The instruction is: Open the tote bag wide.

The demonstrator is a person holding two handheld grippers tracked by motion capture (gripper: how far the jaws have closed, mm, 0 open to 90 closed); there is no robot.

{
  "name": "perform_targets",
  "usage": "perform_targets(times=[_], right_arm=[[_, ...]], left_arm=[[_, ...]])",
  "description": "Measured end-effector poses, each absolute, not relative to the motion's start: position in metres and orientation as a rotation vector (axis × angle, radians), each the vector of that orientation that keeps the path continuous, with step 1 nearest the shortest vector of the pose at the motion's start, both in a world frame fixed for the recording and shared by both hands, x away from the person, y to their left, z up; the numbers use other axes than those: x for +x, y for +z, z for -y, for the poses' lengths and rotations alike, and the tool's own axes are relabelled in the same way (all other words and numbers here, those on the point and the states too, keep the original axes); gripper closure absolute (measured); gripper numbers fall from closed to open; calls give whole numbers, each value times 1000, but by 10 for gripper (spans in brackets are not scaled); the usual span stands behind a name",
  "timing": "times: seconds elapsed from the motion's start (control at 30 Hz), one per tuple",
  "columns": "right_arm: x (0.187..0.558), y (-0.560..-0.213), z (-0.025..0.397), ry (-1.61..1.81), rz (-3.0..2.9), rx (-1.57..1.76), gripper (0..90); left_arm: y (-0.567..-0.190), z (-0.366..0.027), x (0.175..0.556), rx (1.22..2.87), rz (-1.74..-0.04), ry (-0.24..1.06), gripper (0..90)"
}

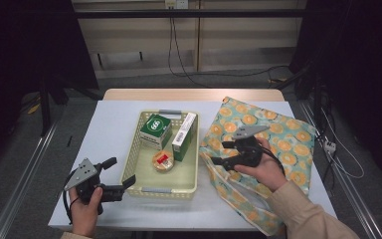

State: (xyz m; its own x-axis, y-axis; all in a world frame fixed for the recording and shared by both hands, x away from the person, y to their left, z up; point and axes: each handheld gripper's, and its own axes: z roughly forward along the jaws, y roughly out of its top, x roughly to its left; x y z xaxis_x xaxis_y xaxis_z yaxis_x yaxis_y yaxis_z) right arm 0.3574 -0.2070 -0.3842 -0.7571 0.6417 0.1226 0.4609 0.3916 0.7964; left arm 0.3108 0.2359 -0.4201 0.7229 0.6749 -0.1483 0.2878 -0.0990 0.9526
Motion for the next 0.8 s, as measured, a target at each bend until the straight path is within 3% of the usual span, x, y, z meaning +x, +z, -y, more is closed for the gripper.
perform_targets(times=[0.43, 0.8], right_arm=[[303, -411, 271, 1142, -2480, 1016, 334], [280, -451, 288, 1070, -2497, 1044, 499]], left_arm=[[-419, -235, 310, 1688, -777, 392, 37], [-420, -233, 311, 1691, -783, 392, 37]])
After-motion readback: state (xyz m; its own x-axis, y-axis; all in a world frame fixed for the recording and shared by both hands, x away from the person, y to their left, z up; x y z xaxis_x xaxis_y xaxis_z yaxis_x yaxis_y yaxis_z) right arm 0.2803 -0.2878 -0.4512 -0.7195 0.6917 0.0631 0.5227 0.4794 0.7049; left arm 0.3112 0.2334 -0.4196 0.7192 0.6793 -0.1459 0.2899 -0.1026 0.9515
